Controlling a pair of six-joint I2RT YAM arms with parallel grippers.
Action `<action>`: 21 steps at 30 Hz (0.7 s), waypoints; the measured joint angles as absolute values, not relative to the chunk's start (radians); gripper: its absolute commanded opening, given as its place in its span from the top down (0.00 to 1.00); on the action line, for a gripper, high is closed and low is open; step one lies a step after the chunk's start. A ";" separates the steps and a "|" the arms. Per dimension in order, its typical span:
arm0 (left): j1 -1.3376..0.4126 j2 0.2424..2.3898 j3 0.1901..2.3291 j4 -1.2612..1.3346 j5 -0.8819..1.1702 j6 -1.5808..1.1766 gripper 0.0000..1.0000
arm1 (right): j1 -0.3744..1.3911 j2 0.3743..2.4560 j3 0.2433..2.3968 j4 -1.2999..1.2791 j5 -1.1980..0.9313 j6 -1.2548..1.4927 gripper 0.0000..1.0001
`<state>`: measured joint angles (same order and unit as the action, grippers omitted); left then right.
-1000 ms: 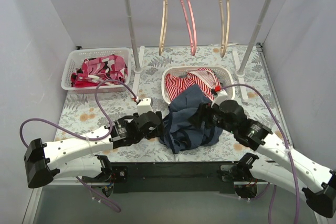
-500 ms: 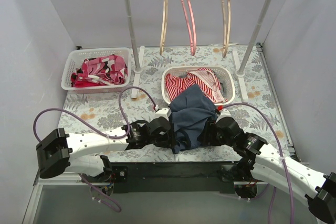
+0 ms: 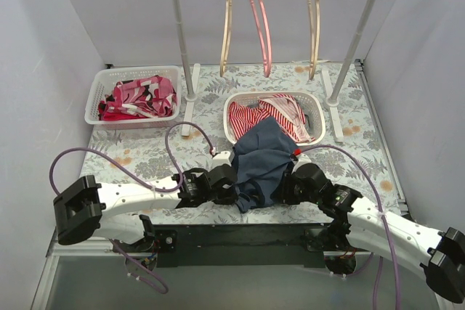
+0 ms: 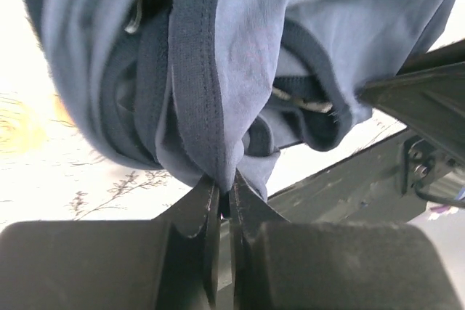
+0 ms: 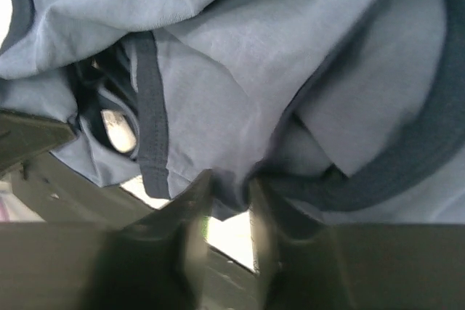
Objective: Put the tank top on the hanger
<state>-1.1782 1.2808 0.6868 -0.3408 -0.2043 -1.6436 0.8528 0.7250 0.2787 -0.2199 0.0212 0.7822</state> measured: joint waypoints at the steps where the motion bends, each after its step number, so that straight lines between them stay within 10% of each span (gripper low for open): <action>1: -1.178 1.264 0.689 -0.351 -0.220 -1.645 1.00 | 0.853 0.726 0.279 -0.216 0.018 0.784 0.98; 7: -1.177 1.079 0.805 -0.488 -0.376 -1.639 1.00 | 0.854 0.709 0.430 -0.322 0.035 0.758 0.99; 21: -1.167 0.884 1.552 -0.405 -0.570 -1.259 1.00 | 0.854 0.968 1.768 -0.530 0.200 0.466 0.99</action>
<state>-1.1667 0.8841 1.5517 -0.4049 -0.5701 -1.2591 0.8539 0.9676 1.7683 -0.5297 0.1997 0.4660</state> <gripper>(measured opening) 0.032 0.031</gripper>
